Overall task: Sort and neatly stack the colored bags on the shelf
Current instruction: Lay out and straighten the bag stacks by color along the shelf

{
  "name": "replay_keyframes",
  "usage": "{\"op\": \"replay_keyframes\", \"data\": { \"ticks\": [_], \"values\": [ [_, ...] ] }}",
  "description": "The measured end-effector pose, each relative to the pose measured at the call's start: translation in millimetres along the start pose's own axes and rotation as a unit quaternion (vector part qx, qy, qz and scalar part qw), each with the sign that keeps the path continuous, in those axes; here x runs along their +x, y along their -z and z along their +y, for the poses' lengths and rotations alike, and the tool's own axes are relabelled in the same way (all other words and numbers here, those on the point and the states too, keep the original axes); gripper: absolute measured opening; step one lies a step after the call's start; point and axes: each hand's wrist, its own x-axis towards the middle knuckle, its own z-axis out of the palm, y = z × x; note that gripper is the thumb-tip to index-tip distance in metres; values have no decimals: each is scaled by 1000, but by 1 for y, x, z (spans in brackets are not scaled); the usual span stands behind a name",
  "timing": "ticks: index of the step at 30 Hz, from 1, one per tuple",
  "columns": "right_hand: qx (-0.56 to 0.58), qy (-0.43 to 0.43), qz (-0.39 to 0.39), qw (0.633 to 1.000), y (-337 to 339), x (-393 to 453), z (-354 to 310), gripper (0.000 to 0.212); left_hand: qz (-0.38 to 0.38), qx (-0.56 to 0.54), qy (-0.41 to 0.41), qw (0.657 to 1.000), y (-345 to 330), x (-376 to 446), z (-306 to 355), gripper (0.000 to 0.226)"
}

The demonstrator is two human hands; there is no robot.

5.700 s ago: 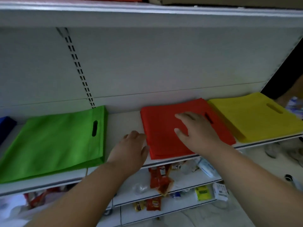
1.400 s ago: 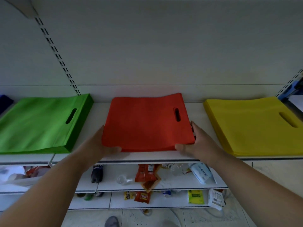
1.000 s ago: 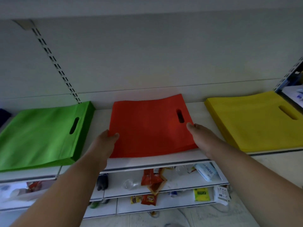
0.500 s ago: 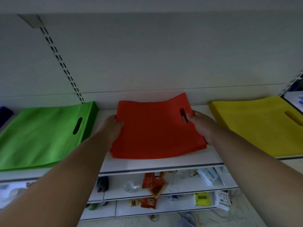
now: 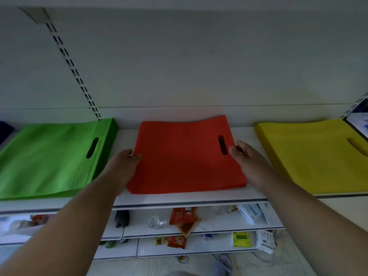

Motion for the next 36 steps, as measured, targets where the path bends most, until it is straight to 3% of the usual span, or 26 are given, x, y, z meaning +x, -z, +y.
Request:
{"op": "replay_keyframes", "data": {
  "ticks": [5, 8, 13, 18, 23, 28, 31, 33, 36],
  "values": [
    [-107, 105, -110, 982, 16, -45, 10, 90, -75, 101, -79, 989, 9, -52, -27, 31],
    [-141, 143, -68, 977, 13, -39, 19, 92, -97, 150, -119, 977, 13, -60, -27, 58],
    [-173, 151, -69, 971, 11, -38, 21, 105, -64, 261, -199, 942, 14, -56, -26, 66],
    [-188, 148, -33, 970, 7, -38, 30, 105, -34, 318, -208, 924, 15, -49, -27, 75],
    [-334, 141, -71, 929, 10, -41, 19, 113, -44, 369, -212, 904, 18, -42, -29, 86],
    [-482, 191, 0, 855, 2, -46, -3, 114, -105, 309, -169, 930, 19, -39, -25, 63],
    [-487, 250, 11, 837, -21, -50, -13, 101, -74, 105, -17, 992, 9, -39, -14, 48],
    [-483, 293, 1, 825, -42, -52, -20, 94, -56, -47, 78, 994, 4, -40, -3, 37],
    [-477, 318, -28, 819, -79, -55, -30, 89, -69, -118, 102, 985, 1, -41, 10, 18]
  ]
}}
